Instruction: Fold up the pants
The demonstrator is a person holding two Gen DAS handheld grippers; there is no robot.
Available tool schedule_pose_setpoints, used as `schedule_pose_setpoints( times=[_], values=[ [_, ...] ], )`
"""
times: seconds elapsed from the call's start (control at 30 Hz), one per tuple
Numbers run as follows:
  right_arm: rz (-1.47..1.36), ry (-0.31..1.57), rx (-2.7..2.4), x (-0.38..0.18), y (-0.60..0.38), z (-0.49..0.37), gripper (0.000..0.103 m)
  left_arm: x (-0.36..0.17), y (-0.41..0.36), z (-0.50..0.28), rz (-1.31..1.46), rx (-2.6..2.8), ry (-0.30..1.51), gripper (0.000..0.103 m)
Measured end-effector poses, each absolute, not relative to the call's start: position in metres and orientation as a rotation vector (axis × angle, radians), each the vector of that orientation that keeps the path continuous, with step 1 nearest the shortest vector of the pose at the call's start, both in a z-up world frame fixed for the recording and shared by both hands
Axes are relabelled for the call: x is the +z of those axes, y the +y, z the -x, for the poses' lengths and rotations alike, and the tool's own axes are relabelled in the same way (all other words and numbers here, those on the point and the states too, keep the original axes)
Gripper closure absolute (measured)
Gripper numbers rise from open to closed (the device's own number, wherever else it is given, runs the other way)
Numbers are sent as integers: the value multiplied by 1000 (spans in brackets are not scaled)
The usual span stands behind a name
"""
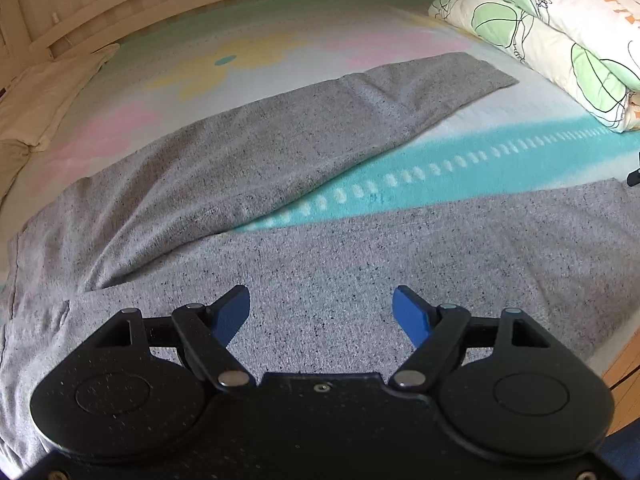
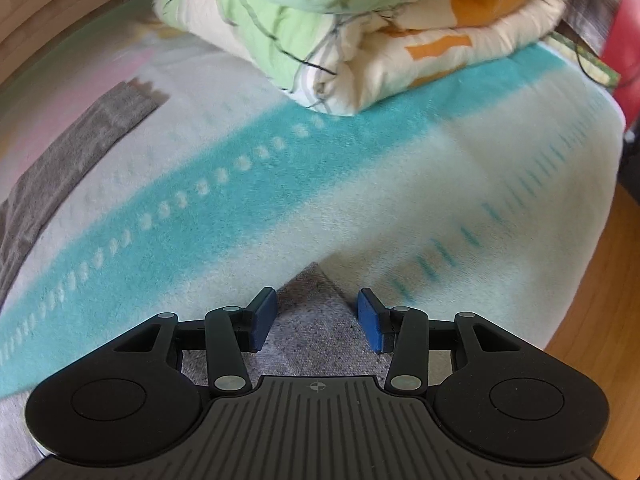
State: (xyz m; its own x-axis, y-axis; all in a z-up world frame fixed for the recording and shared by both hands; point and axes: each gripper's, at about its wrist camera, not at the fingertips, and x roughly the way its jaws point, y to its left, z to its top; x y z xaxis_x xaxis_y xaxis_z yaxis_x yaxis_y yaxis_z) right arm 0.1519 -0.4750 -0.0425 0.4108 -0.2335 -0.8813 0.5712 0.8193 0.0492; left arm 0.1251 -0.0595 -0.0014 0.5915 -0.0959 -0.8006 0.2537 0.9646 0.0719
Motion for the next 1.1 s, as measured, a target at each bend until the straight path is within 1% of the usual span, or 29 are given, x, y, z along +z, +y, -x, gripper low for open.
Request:
schedule_pose_setpoints(
  times=[0.03,0.07,0.1,0.17,0.23,0.3,0.37,0.4,0.43,0.5,0.57,0.63,0.77,0.87,0.93,0.97,1.1],
  values=[
    [-356,1029,-497,-42,-472,-153,89,-2,-59,-125,-186,-203,917,24],
    [-343,1032,-472,-40,-469,-154,97,-2,-59,-126,-185,-201,918,24],
    [-321,1032,-465,-39,-464,-155,98,-3,-59,-126,-183,-200,919,24],
    [-264,1018,-477,-35,-456,-157,98,-3,-59,-127,-178,-198,923,24],
    [-247,955,-520,-28,-457,-155,98,-3,-59,-128,-174,-197,921,24],
    [-342,911,-528,-26,-470,-153,98,-2,-59,-128,-172,-196,916,24],
    [-398,959,-542,-37,-480,-158,98,-1,-58,-128,-165,-194,908,24],
    [-398,991,-538,-45,-481,-160,96,0,-57,-128,-163,-192,905,24],
    [-385,983,-534,-47,-479,-160,95,-1,-57,-129,-163,-192,904,24],
    [-374,945,-570,-37,-481,-159,87,-3,-56,-129,-169,-184,903,24],
    [-402,886,-612,-22,-488,-149,86,-6,-54,-130,-179,-171,905,24],
    [-414,877,-605,-11,-490,-139,86,-7,-50,-130,-175,-159,910,24],
    [-352,951,-469,-4,-471,-131,86,-6,-47,-130,-163,-152,919,24],
    [-365,1089,-356,-22,-460,-135,87,-7,-50,-127,-168,-160,918,24],
    [-339,1183,-423,-39,-459,-140,88,-7,-52,-124,-173,-170,920,24],
    [-304,1197,-480,-44,-461,-142,89,-8,-53,-123,-176,-175,923,24],
    [-297,1142,-643,-34,-460,-145,87,-18,-52,-119,-189,-169,949,24]
  ],
)
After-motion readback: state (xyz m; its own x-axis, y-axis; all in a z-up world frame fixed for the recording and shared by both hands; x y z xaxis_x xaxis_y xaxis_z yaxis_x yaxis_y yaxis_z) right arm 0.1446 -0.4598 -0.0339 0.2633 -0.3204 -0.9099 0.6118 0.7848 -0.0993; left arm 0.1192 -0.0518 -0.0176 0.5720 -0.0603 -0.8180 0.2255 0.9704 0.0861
